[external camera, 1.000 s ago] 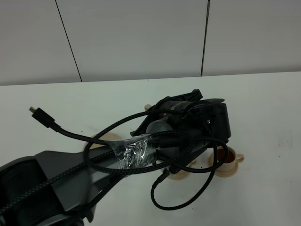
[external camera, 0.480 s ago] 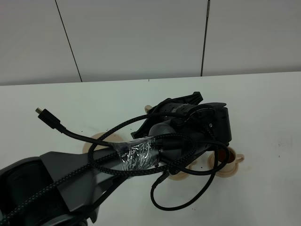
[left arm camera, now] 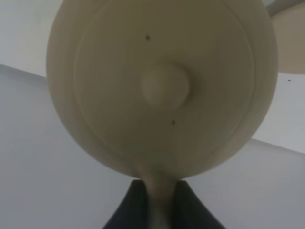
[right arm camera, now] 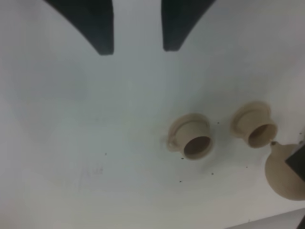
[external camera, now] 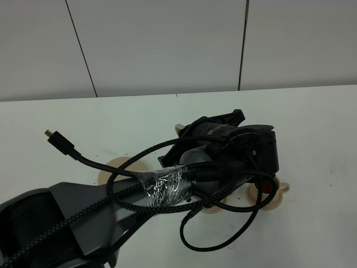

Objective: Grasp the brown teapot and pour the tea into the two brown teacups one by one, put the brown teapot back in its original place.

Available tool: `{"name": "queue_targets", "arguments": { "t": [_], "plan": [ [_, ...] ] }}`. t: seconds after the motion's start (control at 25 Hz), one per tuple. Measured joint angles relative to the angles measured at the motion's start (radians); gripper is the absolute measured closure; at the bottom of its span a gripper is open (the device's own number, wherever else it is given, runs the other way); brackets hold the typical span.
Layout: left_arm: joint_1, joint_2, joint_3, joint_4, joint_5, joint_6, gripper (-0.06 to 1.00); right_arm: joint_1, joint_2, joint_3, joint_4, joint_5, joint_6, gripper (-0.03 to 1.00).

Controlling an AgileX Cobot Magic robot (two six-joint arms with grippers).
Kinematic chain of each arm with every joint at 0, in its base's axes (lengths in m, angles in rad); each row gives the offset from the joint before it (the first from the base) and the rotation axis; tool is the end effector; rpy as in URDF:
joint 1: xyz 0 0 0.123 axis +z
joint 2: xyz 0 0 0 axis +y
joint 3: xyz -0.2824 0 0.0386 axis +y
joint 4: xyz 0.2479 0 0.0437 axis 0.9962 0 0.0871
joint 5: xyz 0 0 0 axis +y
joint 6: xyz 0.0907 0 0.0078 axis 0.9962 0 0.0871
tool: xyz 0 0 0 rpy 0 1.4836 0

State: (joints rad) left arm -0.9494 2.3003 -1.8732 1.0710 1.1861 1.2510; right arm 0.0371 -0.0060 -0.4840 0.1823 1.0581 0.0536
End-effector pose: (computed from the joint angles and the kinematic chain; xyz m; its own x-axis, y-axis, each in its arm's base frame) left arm 0.3393 -0.3466 0.1954 0.4449 0.3380 0.8294 0.4379 -0.8899 0.1277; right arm -0.0051 0.0142 0.2740 -0.4766 0.1239 -0.8704 -0.1100 0.9738 0.1988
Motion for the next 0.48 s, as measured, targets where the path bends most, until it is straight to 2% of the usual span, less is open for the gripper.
{"name": "queue_targets", "arguments": {
  "t": [0.48],
  "plan": [
    [0.000, 0.000, 0.000, 0.008, 0.000, 0.000, 0.78, 0.000, 0.000, 0.000, 0.000, 0.000, 0.000, 0.72]
  ]
}}
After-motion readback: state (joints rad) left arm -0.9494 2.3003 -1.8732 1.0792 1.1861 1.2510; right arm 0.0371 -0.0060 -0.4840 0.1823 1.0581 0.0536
